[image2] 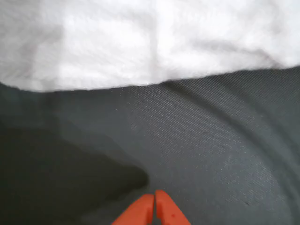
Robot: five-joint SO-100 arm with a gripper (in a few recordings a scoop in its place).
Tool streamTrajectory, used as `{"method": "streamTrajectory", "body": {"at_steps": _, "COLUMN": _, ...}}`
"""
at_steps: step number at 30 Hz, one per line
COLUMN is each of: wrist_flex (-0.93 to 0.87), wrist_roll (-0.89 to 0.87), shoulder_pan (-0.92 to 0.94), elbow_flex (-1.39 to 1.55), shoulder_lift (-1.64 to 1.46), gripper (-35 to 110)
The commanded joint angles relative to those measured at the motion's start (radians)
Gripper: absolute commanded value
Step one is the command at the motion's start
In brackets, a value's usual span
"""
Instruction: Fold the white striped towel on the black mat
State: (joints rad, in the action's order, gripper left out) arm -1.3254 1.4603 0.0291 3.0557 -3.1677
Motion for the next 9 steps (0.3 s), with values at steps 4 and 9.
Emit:
{"method": "streamTrajectory", "body": {"at_steps": 4, "wrist_flex": -0.018, "wrist_roll": 0.029, "shoulder_pan": 0.014, "elbow_flex": 0.074, "shoulder_lift": -0.075, "gripper": 0}}
{"method": "streamTrajectory", "body": {"at_steps": 9, "wrist_flex": -0.003, "wrist_roll": 0.018, "shoulder_pan": -0.003, "elbow_flex": 0.100, "shoulder_lift": -0.095, "gripper": 0}}
